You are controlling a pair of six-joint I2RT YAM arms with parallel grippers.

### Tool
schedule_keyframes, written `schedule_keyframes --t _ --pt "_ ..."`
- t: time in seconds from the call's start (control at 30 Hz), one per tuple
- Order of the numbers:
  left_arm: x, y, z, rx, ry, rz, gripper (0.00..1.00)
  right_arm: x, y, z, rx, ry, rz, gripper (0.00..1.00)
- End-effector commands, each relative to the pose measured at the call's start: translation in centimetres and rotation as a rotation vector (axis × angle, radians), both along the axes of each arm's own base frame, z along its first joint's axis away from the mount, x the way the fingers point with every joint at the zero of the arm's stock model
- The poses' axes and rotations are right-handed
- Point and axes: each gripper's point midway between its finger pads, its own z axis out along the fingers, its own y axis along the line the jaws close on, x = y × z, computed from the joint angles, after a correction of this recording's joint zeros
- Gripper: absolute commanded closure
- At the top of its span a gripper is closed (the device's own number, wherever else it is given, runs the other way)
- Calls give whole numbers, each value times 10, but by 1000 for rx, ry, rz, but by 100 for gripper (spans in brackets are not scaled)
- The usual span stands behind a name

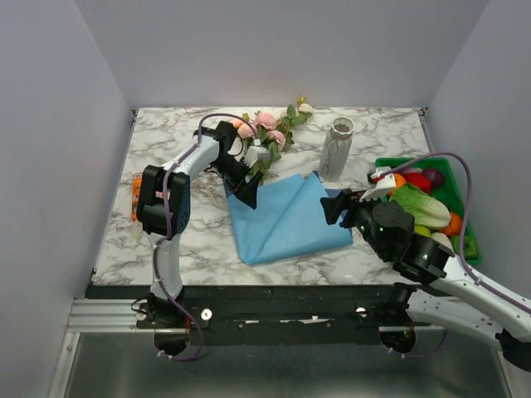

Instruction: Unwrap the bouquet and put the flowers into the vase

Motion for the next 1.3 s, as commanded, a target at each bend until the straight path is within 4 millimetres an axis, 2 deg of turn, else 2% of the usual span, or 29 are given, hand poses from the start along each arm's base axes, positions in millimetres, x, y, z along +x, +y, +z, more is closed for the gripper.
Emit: schedule_keyframes --t 0.0,0.17,0.5,0.67,0.77,0.8,0.97,1.1,1.27 --pt "17 5 -2 22 -96 -10 2 1 7 7 19 -14 26 25" --pt "23 3 4 6 -136 -13 2 2 11 3 23 -4 35 25" --pt "47 0 -10 23 -149 11 2 3 18 2 25 0 53 25" --pt "43 -1 -14 20 -124 5 2 2 17 5 29 -5 58 25" --pt "36 1 -16 17 -106 -13 6 2 18 5 28 -8 60 26" --pt "34 0 -15 13 -100 -17 8 2 18 6 30 -8 60 26" --pt "29 -1 -2 -7 -105 -31 34 2 20 4 33 -1 66 27" --pt "31 -2 3 -9 -113 -33 62 3 21 4 37 1 57 27" --pt "32 -2 6 -7 -112 -30 74 2 20 7 45 -4 59 27"
